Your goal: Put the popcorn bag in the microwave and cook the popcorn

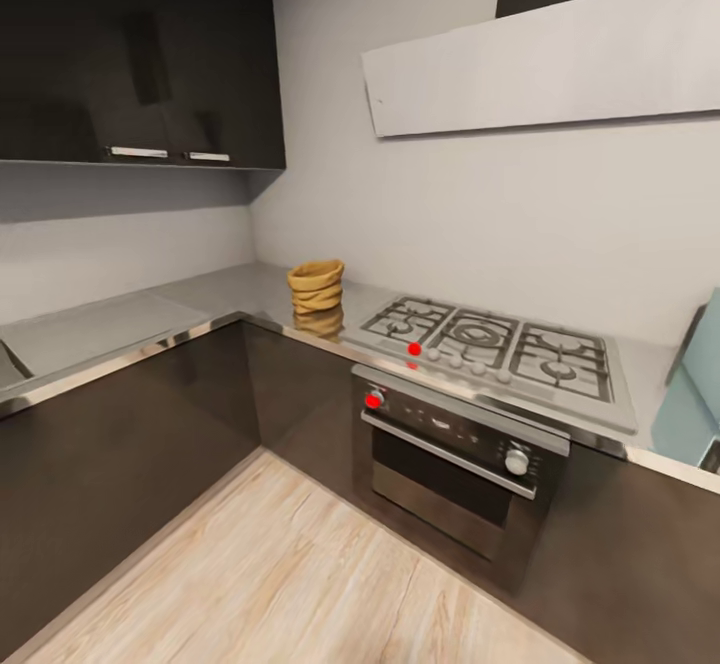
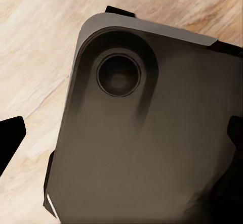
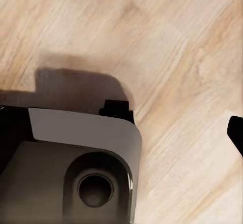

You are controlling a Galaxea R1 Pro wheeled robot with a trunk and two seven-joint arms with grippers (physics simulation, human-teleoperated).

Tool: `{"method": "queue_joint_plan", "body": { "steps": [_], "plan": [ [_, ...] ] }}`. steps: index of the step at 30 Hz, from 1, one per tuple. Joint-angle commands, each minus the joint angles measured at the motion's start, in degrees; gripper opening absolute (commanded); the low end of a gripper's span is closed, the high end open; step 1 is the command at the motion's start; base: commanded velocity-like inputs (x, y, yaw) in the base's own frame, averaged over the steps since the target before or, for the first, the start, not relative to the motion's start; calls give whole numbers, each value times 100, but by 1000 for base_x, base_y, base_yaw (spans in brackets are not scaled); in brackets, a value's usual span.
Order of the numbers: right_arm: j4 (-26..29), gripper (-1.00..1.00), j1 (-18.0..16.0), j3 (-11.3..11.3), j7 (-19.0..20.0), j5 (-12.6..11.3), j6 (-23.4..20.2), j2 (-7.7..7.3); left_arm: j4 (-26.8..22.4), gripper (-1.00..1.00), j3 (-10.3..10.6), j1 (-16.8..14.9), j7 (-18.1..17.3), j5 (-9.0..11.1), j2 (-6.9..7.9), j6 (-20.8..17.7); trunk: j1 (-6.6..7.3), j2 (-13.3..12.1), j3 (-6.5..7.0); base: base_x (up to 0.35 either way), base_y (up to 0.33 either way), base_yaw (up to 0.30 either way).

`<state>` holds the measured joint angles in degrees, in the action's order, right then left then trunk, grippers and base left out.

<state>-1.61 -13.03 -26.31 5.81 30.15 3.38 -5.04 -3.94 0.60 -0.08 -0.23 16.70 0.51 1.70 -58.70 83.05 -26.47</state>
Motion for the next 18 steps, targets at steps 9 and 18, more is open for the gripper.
{"method": "queue_joint_plan", "body": {
  "steps": [9,18],
  "plan": [
    [-15,100,-6,-41,-135,44,31,-45,-1,100,19,-1,-12,27,14,5,-3,3,-5,312,172,2],
    [-11,100,-6,-41,-133,44,39,-46,-1,100,11,-1,-480,25,27,6,-3,3,-5,299,222,0]
  ]
}}
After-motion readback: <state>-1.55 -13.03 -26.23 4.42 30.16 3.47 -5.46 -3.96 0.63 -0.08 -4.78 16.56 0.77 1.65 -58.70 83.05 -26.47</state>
